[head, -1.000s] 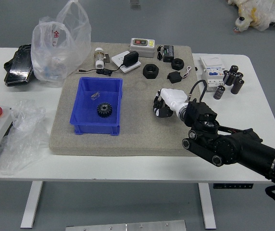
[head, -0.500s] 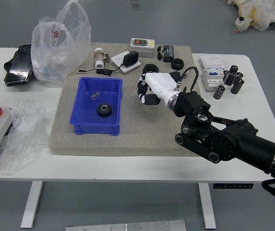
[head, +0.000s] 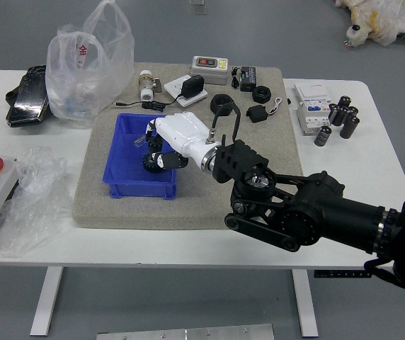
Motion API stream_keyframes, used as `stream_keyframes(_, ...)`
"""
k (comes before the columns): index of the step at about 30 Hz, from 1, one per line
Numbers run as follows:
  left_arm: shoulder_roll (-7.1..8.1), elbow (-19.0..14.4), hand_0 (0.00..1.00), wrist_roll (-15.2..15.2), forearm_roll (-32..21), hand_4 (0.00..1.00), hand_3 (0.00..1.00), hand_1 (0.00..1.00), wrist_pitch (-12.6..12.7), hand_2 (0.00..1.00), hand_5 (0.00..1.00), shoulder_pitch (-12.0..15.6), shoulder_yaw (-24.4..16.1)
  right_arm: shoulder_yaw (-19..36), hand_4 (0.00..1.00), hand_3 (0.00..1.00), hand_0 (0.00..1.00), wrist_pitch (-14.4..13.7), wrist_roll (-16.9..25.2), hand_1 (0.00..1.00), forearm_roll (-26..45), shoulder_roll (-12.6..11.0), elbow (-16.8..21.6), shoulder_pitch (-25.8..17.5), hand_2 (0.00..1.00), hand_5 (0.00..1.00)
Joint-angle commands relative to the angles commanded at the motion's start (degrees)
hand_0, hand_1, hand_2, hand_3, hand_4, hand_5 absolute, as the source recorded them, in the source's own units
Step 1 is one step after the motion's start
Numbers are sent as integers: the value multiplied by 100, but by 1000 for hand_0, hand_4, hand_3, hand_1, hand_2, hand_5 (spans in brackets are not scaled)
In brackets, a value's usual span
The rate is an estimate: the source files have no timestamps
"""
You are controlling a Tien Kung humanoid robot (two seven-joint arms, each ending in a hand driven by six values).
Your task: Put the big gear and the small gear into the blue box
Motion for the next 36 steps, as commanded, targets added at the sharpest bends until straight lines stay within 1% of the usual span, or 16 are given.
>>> stream_keyframes(1,0,0,650,-1,0,671,705,524,-1,558,346,-1,1,-15,266,620,202,21,-8,426,-3,12,-11,0,624,2)
stream_keyframes(2,0,0,650,-2,0,670,705,524,-2,558,346,-2,3,-25,306,701,182,49,-21,435,-6,22,-25,0,746,118)
stream_keyframes(7,3,1,650,-6,0,670,705,524,-2,558,346,-9,5,-24,306,701,182,316,-174,435,35,34,-120,1,746,118)
stream_keyframes(8,4,1,650,-5,1,671,705,525,-2,558,345,-9,4,-32,715,944,213,379,-220,500,46,36,-135,2,888,239)
stream_keyframes(13,4,2,650,-7,0,671,705,525,-1,558,345,-13,5,-29,715,944,213,525,-374,500,38,36,-165,6,888,239)
stream_keyframes(14,3,2,650,-10,-2,671,705,525,-2,558,346,-15,8,-24,765,964,272,541,-401,624,35,34,-168,3,910,284)
stream_keyframes(17,-1,4,650,-13,-4,671,705,525,-3,558,346,-16,10,10,765,964,272,547,-435,624,20,24,-176,-19,910,284)
stream_keyframes(19,-3,4,650,-14,-4,671,705,525,-1,558,346,-13,10,89,765,964,272,495,-427,624,-12,4,-180,-55,910,284)
stream_keyframes(22,-8,7,650,-22,-16,671,704,525,4,558,346,-6,17,349,774,939,275,276,-348,620,-5,-81,-139,-156,890,296)
stream_keyframes(25,-17,11,650,-38,-45,671,704,525,9,558,346,1,40,722,774,939,275,-50,-127,620,306,-270,13,-355,890,296)
stream_keyframes(26,-22,13,650,-43,-54,670,703,525,9,558,346,2,47,873,752,839,298,-169,-8,604,456,-361,93,-456,789,308)
stream_keyframes(30,-44,29,650,-101,-142,670,703,525,18,558,346,3,122,1552,752,839,298,-465,557,604,1175,-775,479,-943,789,308)
stream_keyframes(31,-50,36,650,-122,-166,670,703,525,19,558,346,5,147,1747,752,839,298,-471,720,604,1377,-889,592,-1086,789,308)
stream_keyframes(32,-55,42,650,-140,-189,670,703,526,19,558,346,7,170,1939,741,717,529,-465,875,634,1582,-978,684,-1217,731,331)
stream_keyframes(34,-69,62,650,-219,-310,670,703,526,27,558,346,20,278,2385,741,717,529,-344,1248,634,2029,-1193,906,-1546,731,331)
stream_keyframes(36,-85,77,650,-274,-404,670,703,526,35,558,346,37,357,2815,741,717,529,-116,1618,634,2461,-1421,1139,-1899,731,331)
